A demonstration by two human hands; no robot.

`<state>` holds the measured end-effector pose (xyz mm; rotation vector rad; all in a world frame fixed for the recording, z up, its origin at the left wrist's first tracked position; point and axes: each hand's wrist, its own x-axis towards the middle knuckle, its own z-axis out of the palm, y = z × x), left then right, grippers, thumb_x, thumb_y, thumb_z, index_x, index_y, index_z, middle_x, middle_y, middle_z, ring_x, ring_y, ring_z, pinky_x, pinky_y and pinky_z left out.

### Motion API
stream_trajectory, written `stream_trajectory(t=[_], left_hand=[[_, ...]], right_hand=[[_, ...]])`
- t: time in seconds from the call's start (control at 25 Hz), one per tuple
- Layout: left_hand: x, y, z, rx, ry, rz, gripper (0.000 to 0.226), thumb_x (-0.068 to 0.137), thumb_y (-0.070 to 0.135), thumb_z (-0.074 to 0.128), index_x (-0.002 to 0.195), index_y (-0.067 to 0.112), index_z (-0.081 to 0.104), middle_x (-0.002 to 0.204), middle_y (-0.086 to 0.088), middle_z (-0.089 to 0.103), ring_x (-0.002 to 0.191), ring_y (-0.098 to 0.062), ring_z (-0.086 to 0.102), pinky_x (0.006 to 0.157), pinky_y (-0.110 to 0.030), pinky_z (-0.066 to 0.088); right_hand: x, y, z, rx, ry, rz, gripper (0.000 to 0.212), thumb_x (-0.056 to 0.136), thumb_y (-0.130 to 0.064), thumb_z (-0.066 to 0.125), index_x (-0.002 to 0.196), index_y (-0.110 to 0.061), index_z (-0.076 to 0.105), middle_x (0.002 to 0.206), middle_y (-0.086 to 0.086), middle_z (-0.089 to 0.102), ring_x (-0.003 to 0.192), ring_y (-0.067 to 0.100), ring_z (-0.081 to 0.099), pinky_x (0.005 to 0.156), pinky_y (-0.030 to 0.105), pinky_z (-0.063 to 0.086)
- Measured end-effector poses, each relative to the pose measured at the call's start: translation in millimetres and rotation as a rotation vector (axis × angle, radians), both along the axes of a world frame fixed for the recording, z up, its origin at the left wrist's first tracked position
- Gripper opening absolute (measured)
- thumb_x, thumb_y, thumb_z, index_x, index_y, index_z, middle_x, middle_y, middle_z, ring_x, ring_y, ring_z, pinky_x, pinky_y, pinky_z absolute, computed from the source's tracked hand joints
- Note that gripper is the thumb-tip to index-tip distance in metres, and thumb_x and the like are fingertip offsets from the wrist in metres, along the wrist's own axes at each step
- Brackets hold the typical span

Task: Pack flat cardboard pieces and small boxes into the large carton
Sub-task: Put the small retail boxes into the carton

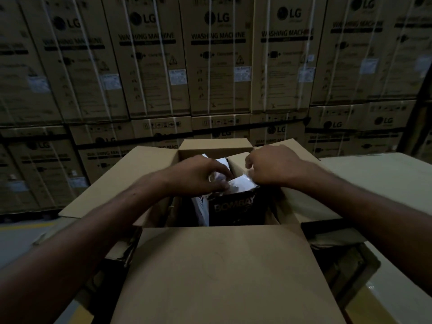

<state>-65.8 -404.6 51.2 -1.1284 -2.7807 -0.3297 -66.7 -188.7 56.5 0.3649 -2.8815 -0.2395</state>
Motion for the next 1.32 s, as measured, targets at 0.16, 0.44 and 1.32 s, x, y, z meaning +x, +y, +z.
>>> stream_trajectory(t=[0.16,0.44,1.32], left_hand=[[6,-21,14,0.049,0.18,0.1,0.029,0.093,0.029,0.062,0.12,0.023,0.071,0.113,0.006,0.07,0.091,-0.004,0.061,0.075,-0.023,0.049],[7,-47,2,-0.429,0.454,0.455,0.033,0.095,0.021,0.062,0.126,0.033,0.067,0.129,0.001,0.064,0.126,-0.02,0.053,0.099,-0.033,0.038],[1,-41,4,-0.139,-0.393,0.211,0.051,0.076,0.035,0.086,0.123,0.033,0.066,0.099,0.011,0.062,0.087,-0.003,0.056,0.068,-0.02,0.043]], right_hand=[[-4,-17,2,-0.035,-0.077,0.047,0.034,0.094,-0.05,0.059,0.116,-0.026,0.072,0.113,0.002,0.07,0.102,0.024,0.065,0.081,0.037,0.055],[-23,-31,-14,-0.184,-0.324,0.178,0.039,0.092,-0.037,0.048,0.123,-0.03,0.071,0.133,-0.001,0.063,0.128,0.029,0.05,0.105,0.052,0.044],[-4,-25,-8,-0.27,-0.717,0.385,0.055,0.089,-0.041,0.076,0.14,-0.029,0.059,0.122,-0.022,0.058,0.092,-0.014,0.057,0.079,0.009,0.039]])
